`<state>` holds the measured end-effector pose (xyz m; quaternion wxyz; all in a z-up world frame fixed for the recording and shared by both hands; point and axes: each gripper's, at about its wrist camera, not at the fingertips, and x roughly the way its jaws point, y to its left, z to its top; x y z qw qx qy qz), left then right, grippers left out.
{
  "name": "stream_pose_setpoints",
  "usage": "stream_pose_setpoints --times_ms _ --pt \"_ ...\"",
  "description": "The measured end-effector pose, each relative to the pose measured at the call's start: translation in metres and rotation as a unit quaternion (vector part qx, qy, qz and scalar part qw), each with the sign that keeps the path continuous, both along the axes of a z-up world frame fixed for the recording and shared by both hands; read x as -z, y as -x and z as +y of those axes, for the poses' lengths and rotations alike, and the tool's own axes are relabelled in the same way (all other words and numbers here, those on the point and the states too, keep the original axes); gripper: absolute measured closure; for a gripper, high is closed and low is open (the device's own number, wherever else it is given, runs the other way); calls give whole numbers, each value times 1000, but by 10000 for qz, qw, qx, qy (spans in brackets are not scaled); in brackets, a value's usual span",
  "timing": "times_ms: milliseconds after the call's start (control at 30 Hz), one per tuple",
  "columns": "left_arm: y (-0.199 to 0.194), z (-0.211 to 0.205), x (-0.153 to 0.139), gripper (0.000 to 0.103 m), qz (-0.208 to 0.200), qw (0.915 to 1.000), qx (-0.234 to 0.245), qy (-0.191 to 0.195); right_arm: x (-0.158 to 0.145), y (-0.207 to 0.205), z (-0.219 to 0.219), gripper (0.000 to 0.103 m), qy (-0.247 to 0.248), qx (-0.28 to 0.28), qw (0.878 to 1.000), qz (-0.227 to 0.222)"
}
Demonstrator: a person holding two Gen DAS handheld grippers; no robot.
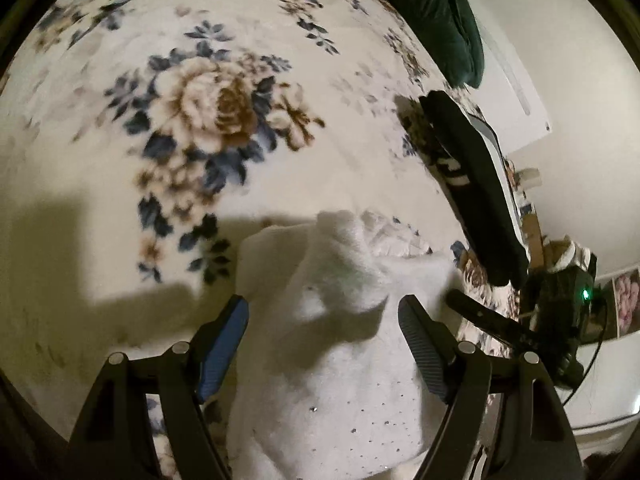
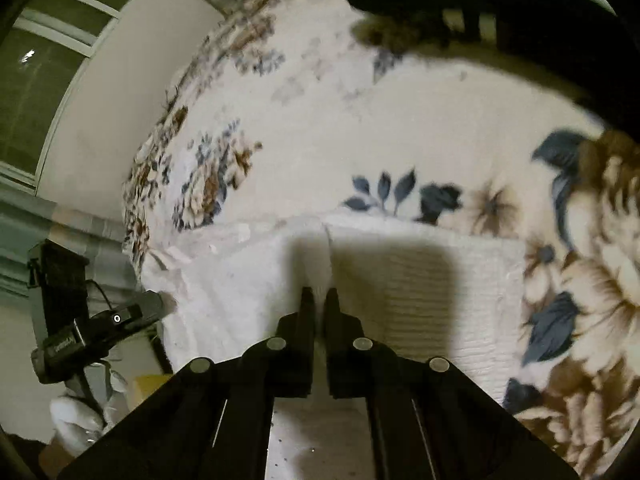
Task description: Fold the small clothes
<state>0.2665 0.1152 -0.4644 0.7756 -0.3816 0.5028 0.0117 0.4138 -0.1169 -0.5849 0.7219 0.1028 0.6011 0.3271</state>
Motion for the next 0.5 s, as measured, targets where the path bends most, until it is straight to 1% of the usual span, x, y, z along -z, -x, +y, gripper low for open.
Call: stream_pose_setpoints --times_ms 67,100,167,233,300,367,433,500 --pt "-1 0 4 27 5 10000 -53 66 -10 2 -16 99 35 247 9996 -134" --pt "-3 -1 6 27 18 9999 -79 100 -14 0 -28 99 28 521 9986 -126" --pt "-8 -3 8 27 -1 9999 -85 129 -18 -3 -44 99 88 827 9964 -135" --pt "-16 -7 9 27 -34 10000 -46 25 -17 -6 -61 99 222 1176 9928 -78" --pt "-25 -9 13 27 -5 9999 -2 -107 -7 -11 -66 99 309 1360 9902 104" --pt "-36 -9 21 27 121 9996 50 -263 6 -16 -65 99 408 1459 9881 267" --pt "-44 -7 34 27 425 9974 105 -566 14 -20 -62 99 493 1420 9883 259" --pt "-46 -2 45 25 574 9967 90 -560 20 -23 -54 99 638 1313 9890 249"
